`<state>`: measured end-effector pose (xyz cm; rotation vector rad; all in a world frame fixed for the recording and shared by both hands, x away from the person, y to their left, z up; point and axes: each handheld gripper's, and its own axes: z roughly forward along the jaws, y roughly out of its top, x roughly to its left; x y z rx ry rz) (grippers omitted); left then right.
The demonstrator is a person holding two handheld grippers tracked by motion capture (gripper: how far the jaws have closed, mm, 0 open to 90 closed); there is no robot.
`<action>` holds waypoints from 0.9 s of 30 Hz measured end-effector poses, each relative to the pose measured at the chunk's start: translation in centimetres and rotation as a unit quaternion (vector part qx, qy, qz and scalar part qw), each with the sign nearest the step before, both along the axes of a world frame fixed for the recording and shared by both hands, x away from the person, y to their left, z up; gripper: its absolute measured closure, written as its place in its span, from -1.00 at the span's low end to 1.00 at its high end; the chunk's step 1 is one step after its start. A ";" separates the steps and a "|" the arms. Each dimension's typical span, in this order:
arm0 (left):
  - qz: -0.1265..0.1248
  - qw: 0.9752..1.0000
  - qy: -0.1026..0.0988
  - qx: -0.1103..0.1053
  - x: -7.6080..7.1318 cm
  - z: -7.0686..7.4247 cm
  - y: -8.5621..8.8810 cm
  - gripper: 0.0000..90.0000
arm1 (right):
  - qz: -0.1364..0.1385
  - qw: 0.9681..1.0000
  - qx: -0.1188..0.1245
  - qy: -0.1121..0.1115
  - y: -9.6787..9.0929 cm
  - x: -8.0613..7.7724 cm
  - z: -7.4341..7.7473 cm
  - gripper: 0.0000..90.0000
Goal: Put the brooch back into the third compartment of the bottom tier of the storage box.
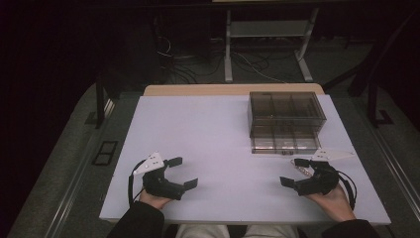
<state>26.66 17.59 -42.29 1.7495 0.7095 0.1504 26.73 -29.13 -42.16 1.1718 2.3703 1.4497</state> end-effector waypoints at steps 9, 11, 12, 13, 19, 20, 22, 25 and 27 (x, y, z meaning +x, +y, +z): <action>-0.001 1.000 0.000 0.001 0.0 0.0 0.0 -1.00 | 0.002 1.000 0.000 -0.004 -0.1 0.0 0.0 -0.99; -0.001 1.000 0.001 0.001 0.0 0.0 0.0 -1.00 | 0.002 1.000 -0.001 -0.004 -0.1 0.0 0.0 -0.99; -0.002 1.000 0.003 0.000 -0.1 -0.1 0.0 -1.00 | 0.002 1.000 -0.001 -0.003 0.0 -0.1 0.1 -0.99; -0.003 1.000 0.004 0.001 -0.1 -0.1 0.0 -1.00 | 0.002 1.000 -0.002 -0.003 0.0 -0.1 0.1 -0.99; -0.008 1.000 0.005 0.004 -0.2 -0.1 0.0 -1.00 | 0.005 1.000 -0.007 -0.002 0.0 -0.3 0.3 -0.99; -0.008 1.000 0.006 0.003 -0.2 -0.1 0.0 -1.00 | 0.005 1.000 -0.008 -0.002 0.0 -0.3 0.4 -0.99; -0.007 1.000 0.006 0.002 -0.3 -0.1 0.1 -1.00 | 0.008 1.000 -0.010 -0.002 0.0 -0.5 0.5 -0.99; -0.009 1.000 0.007 0.001 -0.3 -0.2 0.2 -1.00 | 0.010 1.000 -0.012 0.002 0.1 -0.6 0.7 -0.99; -0.009 1.000 0.008 0.000 -0.3 -0.2 0.2 -1.00 | 0.010 1.000 -0.015 0.002 0.2 -0.6 0.8 -0.99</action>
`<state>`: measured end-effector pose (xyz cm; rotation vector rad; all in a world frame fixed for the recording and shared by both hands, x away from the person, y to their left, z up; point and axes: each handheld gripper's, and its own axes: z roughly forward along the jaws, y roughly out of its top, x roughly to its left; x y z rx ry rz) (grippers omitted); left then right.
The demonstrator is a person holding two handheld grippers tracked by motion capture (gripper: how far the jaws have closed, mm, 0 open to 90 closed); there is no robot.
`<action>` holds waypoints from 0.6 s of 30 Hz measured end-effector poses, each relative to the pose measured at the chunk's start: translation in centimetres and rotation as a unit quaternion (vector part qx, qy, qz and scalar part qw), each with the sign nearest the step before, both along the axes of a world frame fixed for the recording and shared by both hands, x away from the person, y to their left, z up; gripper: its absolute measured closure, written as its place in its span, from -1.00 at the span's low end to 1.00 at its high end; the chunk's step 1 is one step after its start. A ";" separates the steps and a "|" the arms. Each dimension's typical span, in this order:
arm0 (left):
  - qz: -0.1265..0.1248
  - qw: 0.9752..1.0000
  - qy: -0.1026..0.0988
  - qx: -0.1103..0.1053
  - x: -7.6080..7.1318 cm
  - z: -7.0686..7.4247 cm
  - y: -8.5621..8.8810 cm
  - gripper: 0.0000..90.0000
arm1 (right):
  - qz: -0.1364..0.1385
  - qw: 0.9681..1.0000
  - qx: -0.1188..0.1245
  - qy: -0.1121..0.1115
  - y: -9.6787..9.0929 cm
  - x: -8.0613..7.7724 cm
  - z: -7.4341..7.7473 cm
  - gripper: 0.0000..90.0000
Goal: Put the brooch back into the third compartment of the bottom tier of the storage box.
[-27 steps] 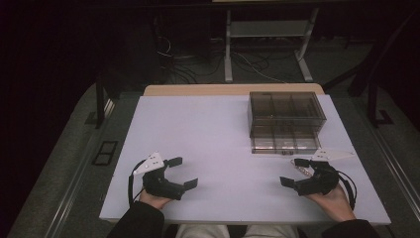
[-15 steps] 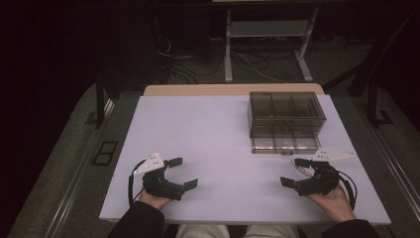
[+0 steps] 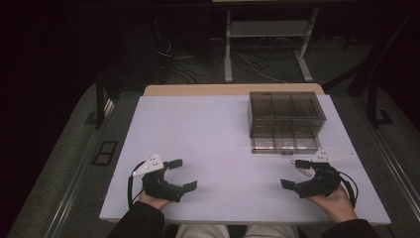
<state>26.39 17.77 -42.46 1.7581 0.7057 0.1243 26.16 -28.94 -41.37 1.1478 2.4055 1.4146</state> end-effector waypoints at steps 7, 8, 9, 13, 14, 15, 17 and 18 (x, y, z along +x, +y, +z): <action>0.000 1.000 0.001 0.001 0.0 0.0 0.0 -1.00 | 0.006 1.000 -0.011 0.008 0.3 0.0 0.2 -0.99; -0.001 1.000 0.001 0.003 0.0 0.0 0.0 -1.00 | 0.006 1.000 -0.013 0.009 0.3 0.0 0.3 -0.99; 0.000 1.000 0.001 0.001 0.0 0.0 0.0 -1.00 | 0.006 1.000 -0.015 0.011 0.3 0.1 0.3 -0.99; -0.001 1.000 0.002 0.001 0.0 -0.1 0.0 -1.00 | 0.011 1.000 -0.024 0.015 0.3 0.2 0.5 -0.99; -0.001 1.000 0.002 0.001 0.0 0.0 0.0 -1.00 | 0.012 0.999 -0.027 0.016 0.2 0.3 0.6 -0.99; 0.000 1.000 0.002 0.001 0.0 0.0 0.0 -1.00 | 0.015 0.999 -0.031 0.016 0.2 0.3 0.8 -0.99; 0.001 1.000 0.002 -0.001 0.0 0.0 0.1 -1.00 | 0.015 0.999 -0.035 0.013 0.2 0.4 1.0 -0.99; 0.002 1.000 0.002 -0.003 -0.1 0.0 0.1 -1.00 | 0.015 0.999 -0.036 0.014 0.1 0.5 1.2 -0.99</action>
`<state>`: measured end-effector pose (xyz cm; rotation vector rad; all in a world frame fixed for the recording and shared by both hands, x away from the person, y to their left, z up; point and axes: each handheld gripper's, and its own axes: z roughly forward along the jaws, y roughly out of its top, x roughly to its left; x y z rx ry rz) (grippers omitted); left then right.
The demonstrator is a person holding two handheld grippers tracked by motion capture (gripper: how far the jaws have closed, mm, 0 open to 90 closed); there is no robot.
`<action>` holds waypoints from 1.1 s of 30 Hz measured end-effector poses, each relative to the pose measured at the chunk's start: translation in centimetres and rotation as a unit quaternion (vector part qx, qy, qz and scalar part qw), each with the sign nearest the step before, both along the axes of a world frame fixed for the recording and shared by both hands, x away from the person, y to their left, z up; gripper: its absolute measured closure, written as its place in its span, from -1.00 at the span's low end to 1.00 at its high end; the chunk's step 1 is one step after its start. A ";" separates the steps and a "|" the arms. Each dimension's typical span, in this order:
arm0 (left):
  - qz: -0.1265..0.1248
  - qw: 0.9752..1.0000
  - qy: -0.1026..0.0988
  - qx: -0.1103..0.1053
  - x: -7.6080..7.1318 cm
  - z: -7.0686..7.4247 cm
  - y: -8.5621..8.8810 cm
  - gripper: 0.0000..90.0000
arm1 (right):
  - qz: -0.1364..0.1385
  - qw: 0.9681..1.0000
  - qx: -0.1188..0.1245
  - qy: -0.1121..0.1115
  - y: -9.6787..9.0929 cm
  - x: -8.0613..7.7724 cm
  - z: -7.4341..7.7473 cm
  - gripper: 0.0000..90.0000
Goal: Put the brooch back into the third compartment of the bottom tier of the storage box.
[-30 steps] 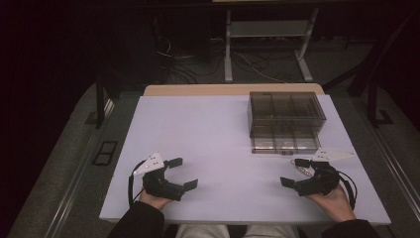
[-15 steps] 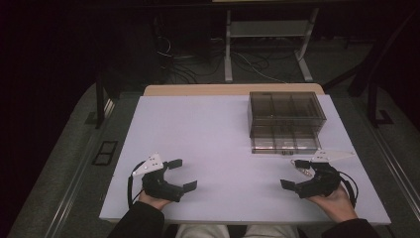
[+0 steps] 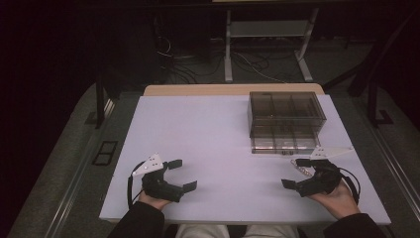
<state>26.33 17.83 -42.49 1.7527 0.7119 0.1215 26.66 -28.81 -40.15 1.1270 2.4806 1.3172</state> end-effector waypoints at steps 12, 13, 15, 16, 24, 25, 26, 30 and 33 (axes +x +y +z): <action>0.002 1.000 -0.001 -0.001 0.0 0.1 0.1 -1.00 | 0.000 1.000 -0.008 0.002 -0.5 1.0 1.3 -0.99; 0.002 1.000 -0.002 -0.001 -0.1 0.1 0.1 -1.00 | 0.001 1.000 -0.009 0.001 -0.5 1.1 1.3 -0.99; 0.002 1.000 -0.001 -0.001 -0.1 0.1 0.1 -1.00 | 0.002 1.000 -0.011 0.003 -0.5 1.3 1.4 -0.99; 0.002 1.000 -0.002 -0.001 -0.1 0.1 0.1 -1.00 | 0.002 1.000 -0.014 0.001 -0.5 1.4 1.4 -0.99; 0.002 1.000 -0.002 0.000 -0.1 0.0 0.1 -1.00 | 0.008 1.000 -0.027 0.008 -0.8 2.3 1.8 -0.99; 0.002 1.000 -0.002 0.001 -0.1 0.0 0.1 -1.00 | 0.009 0.999 -0.030 0.008 -0.8 2.4 1.8 -0.99; 0.002 1.000 -0.002 0.001 -0.1 0.0 0.1 -1.00 | 0.010 0.999 -0.031 0.009 -0.8 2.5 1.9 -0.99; 0.002 1.000 -0.002 0.000 -0.1 0.0 0.1 -1.00 | 0.012 0.999 -0.036 0.016 -1.0 3.0 1.7 -0.99; 0.001 1.000 -0.002 0.000 -0.1 0.0 0.1 -1.00 | 0.013 0.999 -0.040 0.022 -1.1 3.3 1.5 -0.99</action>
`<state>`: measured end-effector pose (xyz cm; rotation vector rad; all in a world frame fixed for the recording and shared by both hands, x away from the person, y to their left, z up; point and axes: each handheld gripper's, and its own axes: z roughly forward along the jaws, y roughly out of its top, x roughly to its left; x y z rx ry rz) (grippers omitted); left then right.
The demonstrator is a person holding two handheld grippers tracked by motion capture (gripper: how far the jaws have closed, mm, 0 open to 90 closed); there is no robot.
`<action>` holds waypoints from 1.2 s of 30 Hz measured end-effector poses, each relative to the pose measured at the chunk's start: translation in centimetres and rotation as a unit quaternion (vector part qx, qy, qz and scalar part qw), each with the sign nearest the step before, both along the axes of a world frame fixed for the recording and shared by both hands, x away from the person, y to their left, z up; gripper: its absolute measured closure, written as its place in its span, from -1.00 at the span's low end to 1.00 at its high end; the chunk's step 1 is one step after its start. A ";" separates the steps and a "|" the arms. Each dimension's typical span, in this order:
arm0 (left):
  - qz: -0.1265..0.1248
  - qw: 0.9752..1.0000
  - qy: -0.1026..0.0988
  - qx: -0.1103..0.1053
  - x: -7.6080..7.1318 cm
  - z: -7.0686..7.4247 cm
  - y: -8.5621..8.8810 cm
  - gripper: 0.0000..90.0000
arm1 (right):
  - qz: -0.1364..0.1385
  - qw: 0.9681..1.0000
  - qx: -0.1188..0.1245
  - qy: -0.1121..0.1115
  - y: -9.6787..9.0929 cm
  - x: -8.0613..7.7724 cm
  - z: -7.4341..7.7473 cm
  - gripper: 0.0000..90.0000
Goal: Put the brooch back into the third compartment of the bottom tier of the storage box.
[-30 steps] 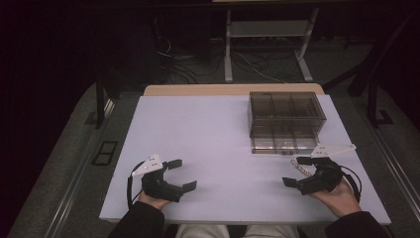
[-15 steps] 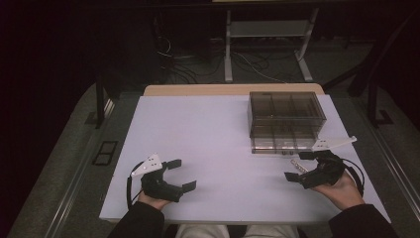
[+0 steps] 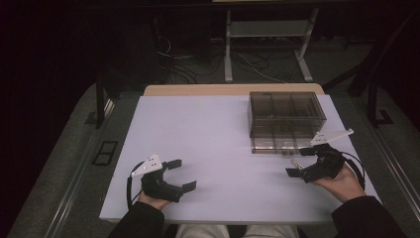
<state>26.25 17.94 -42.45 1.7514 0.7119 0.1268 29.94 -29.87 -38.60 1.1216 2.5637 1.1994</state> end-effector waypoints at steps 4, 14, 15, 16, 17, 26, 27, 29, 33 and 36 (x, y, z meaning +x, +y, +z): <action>0.000 1.000 0.000 0.000 0.0 0.0 0.0 -1.00 | 0.005 1.000 -0.006 0.005 -0.1 0.3 -0.2 -0.99; -0.001 1.000 0.000 0.001 0.0 0.0 0.0 -1.00 | 0.010 0.999 -0.036 0.026 -0.4 1.4 -0.7 -0.99; -0.001 1.000 0.000 0.001 0.0 0.0 0.0 -1.00 | 0.010 0.999 -0.037 0.027 -0.5 1.5 -0.8 -0.99; -0.001 1.000 0.000 0.001 0.0 0.0 0.0 -1.00 | 0.010 0.999 -0.038 0.030 -0.5 1.6 -0.8 -0.99; -0.002 1.000 0.001 0.001 0.0 0.0 -0.1 -1.00 | 0.010 0.999 -0.038 0.031 -0.6 1.6 -0.9 -0.99; -0.002 1.000 0.000 0.002 0.0 0.0 0.0 -1.00 | 0.014 0.997 -0.055 0.046 -0.8 2.2 -1.5 -0.99; -0.002 1.000 0.000 0.001 0.0 0.0 -0.1 -1.00 | 0.015 0.997 -0.057 0.047 -0.8 2.3 -1.7 -0.99; -0.002 1.000 0.001 0.001 0.0 0.0 -0.1 -1.00 | 0.014 0.997 -0.061 0.051 -0.9 2.4 -1.9 -0.99; -0.003 1.000 0.001 0.003 0.0 0.0 -0.1 -1.00 | 0.013 0.996 -0.070 0.055 -1.1 2.7 -2.4 -0.99; -0.004 1.000 0.001 0.003 0.0 0.0 -0.1 -1.00 | 0.012 0.996 -0.072 0.057 -1.3 2.9 -2.6 -0.99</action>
